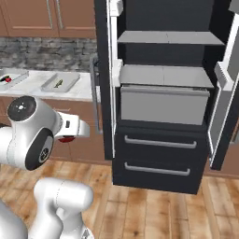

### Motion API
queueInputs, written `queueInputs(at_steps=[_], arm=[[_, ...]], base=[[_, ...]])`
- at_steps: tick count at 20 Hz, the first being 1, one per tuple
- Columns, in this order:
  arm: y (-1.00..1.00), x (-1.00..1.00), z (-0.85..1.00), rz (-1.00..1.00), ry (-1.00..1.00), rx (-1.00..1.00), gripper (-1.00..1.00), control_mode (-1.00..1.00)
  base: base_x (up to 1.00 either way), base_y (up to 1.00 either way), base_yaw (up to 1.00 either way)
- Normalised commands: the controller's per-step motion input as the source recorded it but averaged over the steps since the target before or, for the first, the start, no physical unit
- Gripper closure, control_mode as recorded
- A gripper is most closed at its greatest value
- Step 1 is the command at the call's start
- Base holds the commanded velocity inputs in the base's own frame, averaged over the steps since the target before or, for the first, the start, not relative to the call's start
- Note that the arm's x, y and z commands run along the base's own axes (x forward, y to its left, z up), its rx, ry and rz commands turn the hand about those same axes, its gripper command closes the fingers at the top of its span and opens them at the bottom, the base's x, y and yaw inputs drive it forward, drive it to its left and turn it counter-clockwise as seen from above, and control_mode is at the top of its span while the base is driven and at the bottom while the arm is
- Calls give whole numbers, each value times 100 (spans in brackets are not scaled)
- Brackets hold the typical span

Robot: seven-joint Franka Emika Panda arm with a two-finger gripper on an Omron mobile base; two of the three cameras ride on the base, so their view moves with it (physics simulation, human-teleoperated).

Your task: Place one tomato and one fish in each tupperware on the nearby counter, to pack two identical lunches.

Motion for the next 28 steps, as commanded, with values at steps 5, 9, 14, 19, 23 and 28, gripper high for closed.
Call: queueInputs(at_steps=[5, 9, 14, 19, 23, 28], arm=[[0, 0, 0, 0, 0, 0, 100, 100], [0, 0, 0, 0, 0, 0, 100, 100], [0, 0, 0, 0, 0, 0, 100, 100], [0, 0, 0, 0, 0, 0, 100, 100], [0, 0, 0, 0, 0, 0, 100, 100], [0, 0, 0, 0, 0, 0, 100, 100]], base=[[-15, 100, 0], [-1, 100, 0], [16, 100, 0], [74, 74, 0], [100, 2, 0], [99, 0, 0]])
